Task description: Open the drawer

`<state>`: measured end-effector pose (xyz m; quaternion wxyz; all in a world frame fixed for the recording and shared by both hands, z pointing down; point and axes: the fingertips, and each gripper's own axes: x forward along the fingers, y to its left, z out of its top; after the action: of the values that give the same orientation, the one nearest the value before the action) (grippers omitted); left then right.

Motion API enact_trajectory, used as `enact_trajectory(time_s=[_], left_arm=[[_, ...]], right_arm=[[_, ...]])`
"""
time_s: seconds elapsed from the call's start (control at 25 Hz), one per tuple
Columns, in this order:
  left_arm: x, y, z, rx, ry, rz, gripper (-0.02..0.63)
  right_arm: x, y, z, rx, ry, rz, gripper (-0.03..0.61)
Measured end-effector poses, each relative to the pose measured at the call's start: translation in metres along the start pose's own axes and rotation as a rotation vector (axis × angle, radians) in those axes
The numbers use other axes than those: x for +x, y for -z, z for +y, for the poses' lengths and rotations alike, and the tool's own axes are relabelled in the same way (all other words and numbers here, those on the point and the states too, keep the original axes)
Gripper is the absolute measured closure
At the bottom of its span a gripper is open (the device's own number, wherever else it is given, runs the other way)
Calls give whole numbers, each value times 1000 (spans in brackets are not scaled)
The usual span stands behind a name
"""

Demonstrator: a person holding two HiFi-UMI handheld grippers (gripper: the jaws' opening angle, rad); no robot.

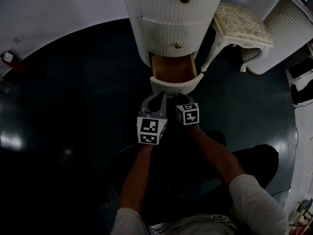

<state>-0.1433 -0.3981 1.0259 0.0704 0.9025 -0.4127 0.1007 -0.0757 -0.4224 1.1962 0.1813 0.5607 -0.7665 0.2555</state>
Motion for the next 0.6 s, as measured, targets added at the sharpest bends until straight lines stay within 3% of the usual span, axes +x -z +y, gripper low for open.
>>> enact_trajectory(time_s=[0.16, 0.6], left_arm=[[9, 4, -2, -9, -1, -2, 603], [22, 9, -3, 13, -5, 4, 604]], right_arm=[[-11, 7, 4, 44, 12, 14, 472], [-31, 29, 13, 36, 29, -2, 472]])
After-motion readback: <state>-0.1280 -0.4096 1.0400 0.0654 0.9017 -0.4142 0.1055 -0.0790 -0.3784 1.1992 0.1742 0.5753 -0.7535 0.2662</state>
